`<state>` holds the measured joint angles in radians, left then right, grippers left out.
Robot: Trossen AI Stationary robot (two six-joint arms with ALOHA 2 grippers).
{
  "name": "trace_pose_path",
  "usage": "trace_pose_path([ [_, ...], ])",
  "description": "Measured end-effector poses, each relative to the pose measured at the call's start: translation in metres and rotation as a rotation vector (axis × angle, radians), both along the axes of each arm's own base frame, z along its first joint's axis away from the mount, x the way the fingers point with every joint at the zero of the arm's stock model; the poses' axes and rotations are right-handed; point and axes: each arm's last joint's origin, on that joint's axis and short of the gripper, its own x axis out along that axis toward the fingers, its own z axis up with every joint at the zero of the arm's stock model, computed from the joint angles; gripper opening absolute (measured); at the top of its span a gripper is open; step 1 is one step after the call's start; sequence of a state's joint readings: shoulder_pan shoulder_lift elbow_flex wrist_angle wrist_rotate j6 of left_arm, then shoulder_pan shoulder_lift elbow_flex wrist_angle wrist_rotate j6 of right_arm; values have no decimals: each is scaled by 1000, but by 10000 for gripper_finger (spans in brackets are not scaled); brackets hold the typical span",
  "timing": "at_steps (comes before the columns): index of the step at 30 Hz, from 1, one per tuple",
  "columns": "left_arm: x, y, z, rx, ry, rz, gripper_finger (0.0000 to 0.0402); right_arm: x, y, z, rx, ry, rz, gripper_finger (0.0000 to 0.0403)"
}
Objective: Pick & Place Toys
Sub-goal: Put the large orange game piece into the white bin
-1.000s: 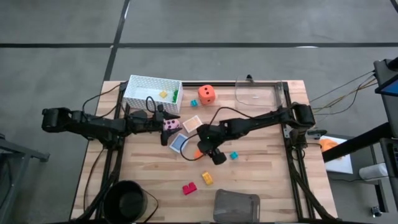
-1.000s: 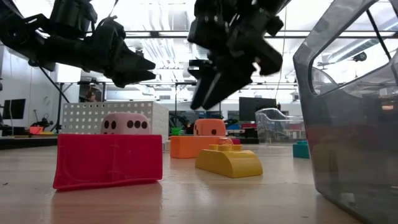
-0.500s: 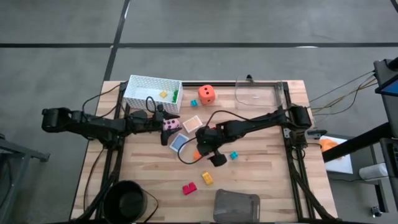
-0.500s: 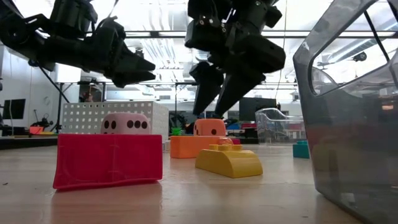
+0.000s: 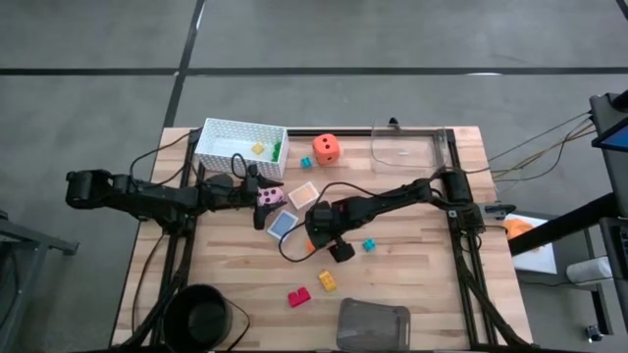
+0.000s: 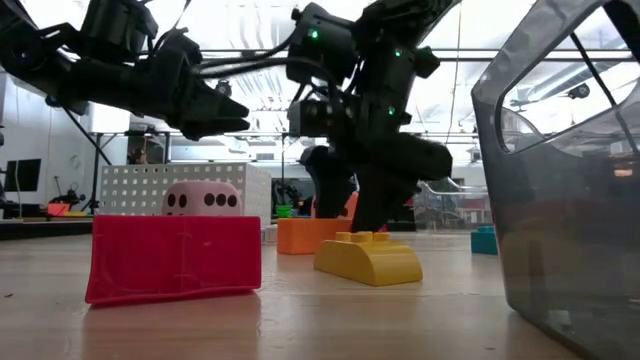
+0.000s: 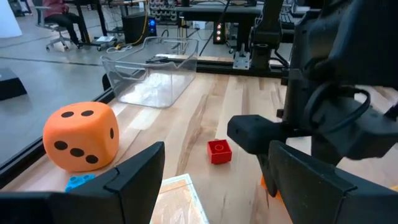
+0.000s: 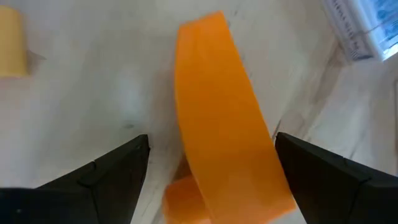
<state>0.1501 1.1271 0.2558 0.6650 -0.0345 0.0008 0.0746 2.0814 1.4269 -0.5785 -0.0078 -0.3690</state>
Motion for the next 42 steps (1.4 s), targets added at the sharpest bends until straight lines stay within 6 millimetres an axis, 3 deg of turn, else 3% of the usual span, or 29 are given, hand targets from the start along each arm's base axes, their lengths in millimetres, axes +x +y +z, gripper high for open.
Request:
trace_pose_path([
  [6, 0, 0, -2, -2, 19, 2, 288, 0, 0, -4, -2, 13, -50, 341],
  [9, 0, 0, -2, 1, 21, 1, 288, -1, -1, 0, 2, 9, -78, 319],
  [17, 0, 0, -2, 1, 20, 1, 288, -5, -2, 5, -1, 15, -114, 161],
  [29, -1, -2, 2, 15, 3, -58, 288, -4, 1, 13, 96, -22, -79, 163],
  [35, -14, -5, 5, 21, -55, -92, 288, 7, 7, 28, 273, -233, 13, 163],
  [42, -40, -9, 4, 29, -165, -90, 288, 15, 10, 37, 390, -628, 74, 163],
])
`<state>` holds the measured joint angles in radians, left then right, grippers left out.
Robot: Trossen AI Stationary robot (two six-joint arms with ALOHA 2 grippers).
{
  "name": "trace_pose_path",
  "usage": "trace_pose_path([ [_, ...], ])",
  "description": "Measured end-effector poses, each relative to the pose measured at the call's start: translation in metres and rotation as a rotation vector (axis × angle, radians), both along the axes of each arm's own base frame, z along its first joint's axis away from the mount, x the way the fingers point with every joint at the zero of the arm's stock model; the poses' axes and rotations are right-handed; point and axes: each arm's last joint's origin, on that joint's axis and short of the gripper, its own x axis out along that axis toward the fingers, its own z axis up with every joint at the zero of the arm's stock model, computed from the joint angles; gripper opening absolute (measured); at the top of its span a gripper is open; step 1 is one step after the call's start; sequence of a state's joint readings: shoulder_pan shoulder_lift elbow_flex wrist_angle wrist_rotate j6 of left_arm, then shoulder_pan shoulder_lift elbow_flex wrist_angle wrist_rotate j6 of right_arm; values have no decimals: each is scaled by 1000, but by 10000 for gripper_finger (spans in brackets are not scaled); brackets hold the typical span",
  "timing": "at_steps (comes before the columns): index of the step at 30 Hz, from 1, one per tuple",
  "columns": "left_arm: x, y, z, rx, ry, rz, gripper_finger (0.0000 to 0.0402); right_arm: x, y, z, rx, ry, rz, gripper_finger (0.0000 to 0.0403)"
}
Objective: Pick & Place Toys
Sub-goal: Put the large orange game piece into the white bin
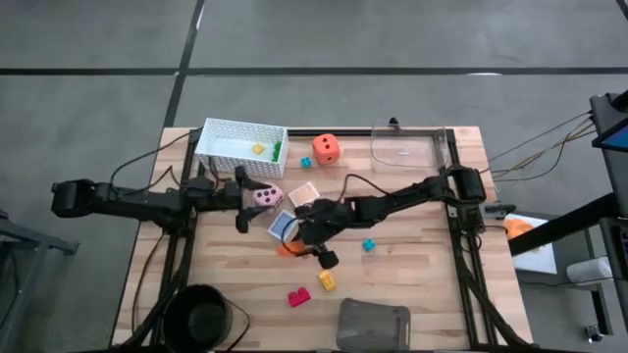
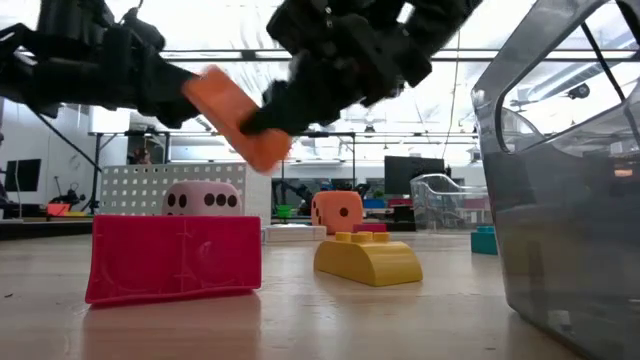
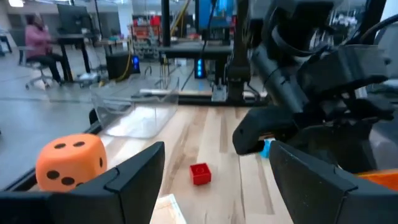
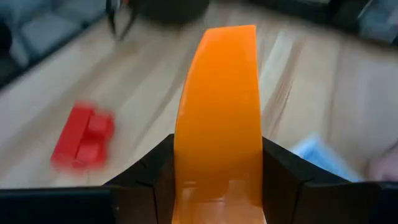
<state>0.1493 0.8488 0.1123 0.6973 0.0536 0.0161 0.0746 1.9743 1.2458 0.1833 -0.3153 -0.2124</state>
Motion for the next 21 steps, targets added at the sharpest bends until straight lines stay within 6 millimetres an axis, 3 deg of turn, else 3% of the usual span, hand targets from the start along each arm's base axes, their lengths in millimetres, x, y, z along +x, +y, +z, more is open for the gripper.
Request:
trace_pose_path([
  [8, -5, -2, -1, -36, -25, -40, 288, -3, -25, -7, 30, -146, -143, 163],
  [21, -3, -4, 5, -7, -81, -87, 288, 1, -70, 7, 58, -298, -298, 163],
])
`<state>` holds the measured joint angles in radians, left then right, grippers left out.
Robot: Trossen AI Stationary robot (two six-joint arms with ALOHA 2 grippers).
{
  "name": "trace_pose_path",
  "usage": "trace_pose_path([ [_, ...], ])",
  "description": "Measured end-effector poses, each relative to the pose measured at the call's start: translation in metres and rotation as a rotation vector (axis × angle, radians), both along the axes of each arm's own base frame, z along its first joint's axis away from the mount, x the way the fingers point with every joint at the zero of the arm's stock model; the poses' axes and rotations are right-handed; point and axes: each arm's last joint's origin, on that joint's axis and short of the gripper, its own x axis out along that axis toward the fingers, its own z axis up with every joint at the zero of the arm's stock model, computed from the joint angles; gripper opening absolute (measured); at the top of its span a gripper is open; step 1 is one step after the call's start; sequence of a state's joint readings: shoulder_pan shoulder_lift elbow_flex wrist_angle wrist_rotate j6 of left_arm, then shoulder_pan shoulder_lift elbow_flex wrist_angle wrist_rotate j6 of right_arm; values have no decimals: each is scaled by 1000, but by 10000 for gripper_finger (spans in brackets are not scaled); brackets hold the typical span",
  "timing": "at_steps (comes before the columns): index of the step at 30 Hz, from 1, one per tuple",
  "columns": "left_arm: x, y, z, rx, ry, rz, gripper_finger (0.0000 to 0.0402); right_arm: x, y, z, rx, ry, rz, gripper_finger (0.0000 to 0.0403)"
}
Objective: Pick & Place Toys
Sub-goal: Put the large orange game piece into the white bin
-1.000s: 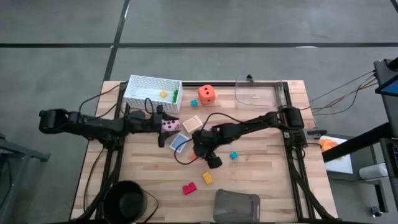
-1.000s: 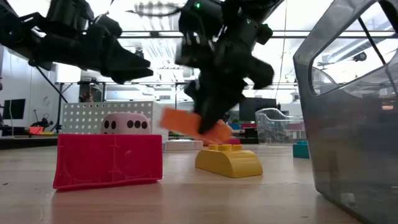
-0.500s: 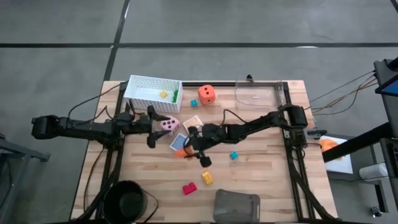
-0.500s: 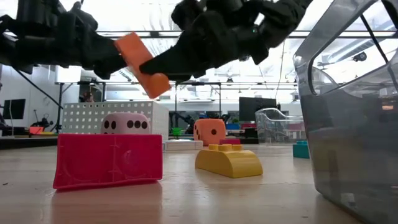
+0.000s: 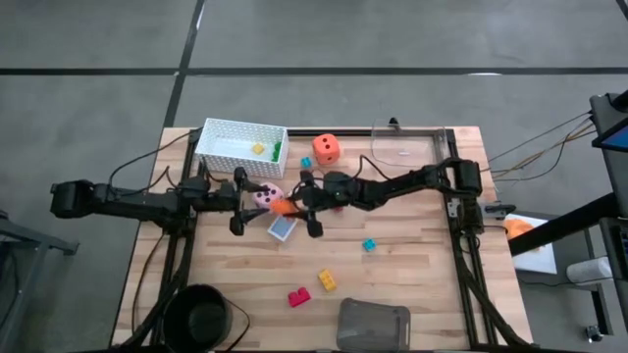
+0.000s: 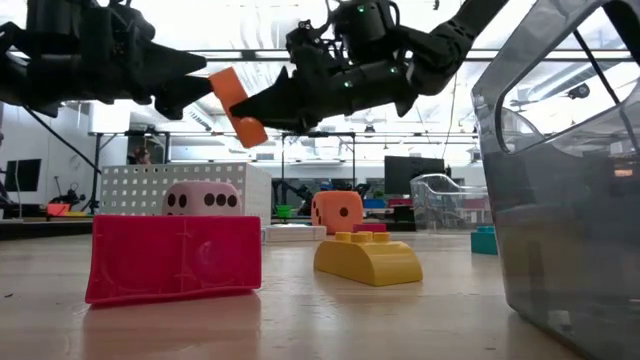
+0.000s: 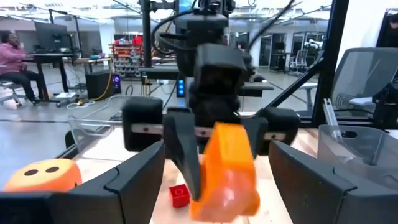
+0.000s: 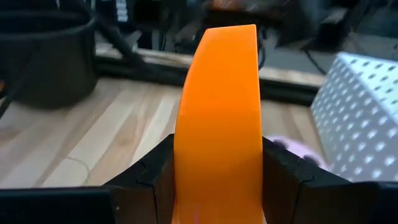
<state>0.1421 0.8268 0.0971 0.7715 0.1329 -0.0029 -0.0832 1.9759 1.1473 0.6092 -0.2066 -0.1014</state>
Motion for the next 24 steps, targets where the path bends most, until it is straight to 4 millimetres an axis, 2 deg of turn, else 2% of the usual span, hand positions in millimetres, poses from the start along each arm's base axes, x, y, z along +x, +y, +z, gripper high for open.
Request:
trace_pose_path([
  [5, 0, 0, 1, 1, -10, -2, 288, 0, -8, 3, 12, -30, -18, 163],
  [11, 1, 0, 4, -25, -46, -4, 289, 1, -7, 7, 10, -72, -17, 163],
  [18, 12, -2, 4, -17, -123, -8, 289, 1, -8, 8, 10, -79, -18, 163],
  [24, 24, -1, -4, -18, -109, -5, 289, 1, -7, 8, 12, -79, -17, 163],
])
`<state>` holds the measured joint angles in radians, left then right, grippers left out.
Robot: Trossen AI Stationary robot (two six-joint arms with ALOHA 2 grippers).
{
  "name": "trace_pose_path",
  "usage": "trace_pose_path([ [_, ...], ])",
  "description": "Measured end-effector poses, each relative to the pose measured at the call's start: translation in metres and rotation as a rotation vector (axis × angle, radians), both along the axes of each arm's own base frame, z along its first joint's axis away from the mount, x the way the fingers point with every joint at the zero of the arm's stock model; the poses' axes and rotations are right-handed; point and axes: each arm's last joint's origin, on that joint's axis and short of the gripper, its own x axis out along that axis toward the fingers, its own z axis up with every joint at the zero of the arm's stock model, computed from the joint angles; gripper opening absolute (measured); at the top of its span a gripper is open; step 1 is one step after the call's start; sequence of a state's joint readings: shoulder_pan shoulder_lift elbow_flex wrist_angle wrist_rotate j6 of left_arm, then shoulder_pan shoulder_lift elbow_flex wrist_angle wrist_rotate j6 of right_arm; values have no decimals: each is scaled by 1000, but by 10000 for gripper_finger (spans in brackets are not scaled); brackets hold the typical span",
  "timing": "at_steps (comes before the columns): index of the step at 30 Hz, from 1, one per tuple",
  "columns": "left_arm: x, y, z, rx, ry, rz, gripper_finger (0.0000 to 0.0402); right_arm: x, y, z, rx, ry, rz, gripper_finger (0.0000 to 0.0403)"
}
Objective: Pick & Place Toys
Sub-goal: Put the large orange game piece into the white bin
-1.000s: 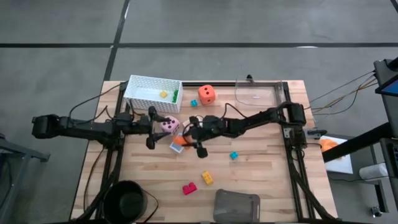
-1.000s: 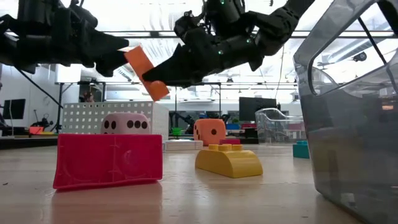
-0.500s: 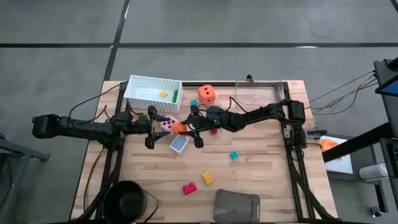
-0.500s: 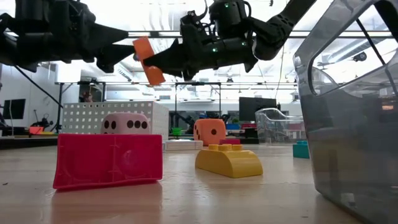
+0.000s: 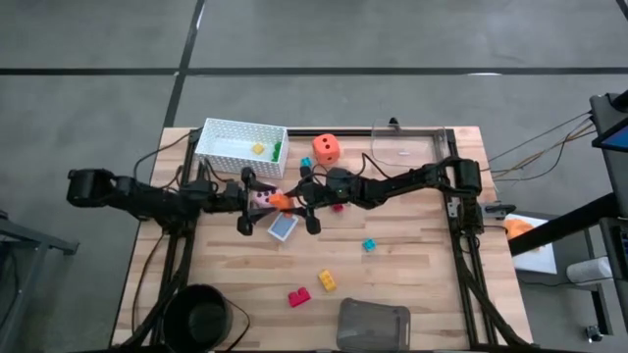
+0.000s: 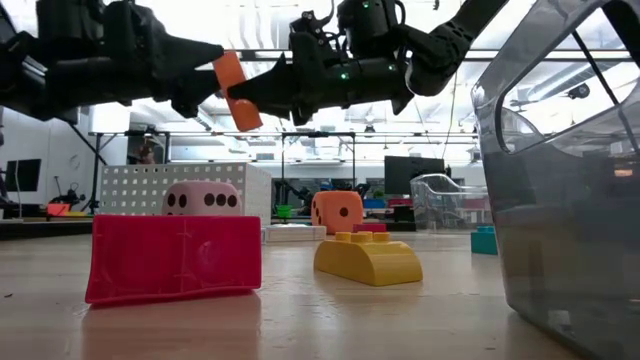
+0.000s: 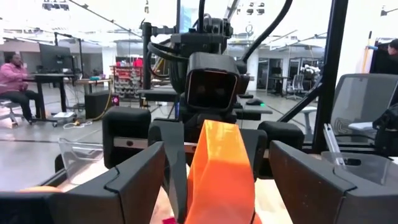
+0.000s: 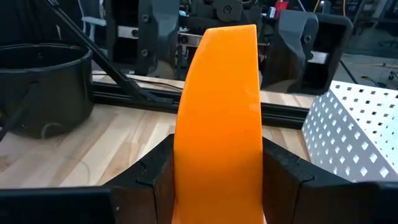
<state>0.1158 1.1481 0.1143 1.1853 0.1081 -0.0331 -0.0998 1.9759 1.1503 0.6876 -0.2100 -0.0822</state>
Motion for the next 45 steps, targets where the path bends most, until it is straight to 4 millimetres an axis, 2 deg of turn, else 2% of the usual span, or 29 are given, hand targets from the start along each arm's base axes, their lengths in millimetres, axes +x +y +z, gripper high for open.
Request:
trace_pose_path([
  [6, 15, 1, 1, 9, 16, -2, 288, 0, 0, 0, 0, 0, 0, 163],
  [11, 19, 1, 1, 16, 25, -4, 279, 0, 0, 0, 0, 0, 0, 163],
  [14, 19, 1, 1, 26, 23, 0, 244, 0, 0, 0, 2, 0, 11, 163],
  [20, 19, 0, 0, 35, 24, -3, 120, 0, 0, 0, 1, 2, 11, 163],
  [21, 18, 0, 1, 38, 23, 0, 114, 0, 0, -1, 2, 3, 11, 163],
  [32, 19, -3, 0, 58, 30, -19, 114, 0, 1, -1, -2, 8, 20, 165],
  [34, 19, -3, 0, 64, 32, -29, 114, -1, 1, -2, 12, 13, 21, 196],
  [40, 18, -5, -2, 70, 40, -79, 114, -2, 2, -1, 32, 50, 30, 334],
  [42, 18, -5, -2, 70, 40, -80, 114, -5, 1, -1, 22, 64, 31, 363],
  [45, 19, -5, -2, 70, 43, -82, 114, -12, 3, 0, 16, 52, 58, 383],
])
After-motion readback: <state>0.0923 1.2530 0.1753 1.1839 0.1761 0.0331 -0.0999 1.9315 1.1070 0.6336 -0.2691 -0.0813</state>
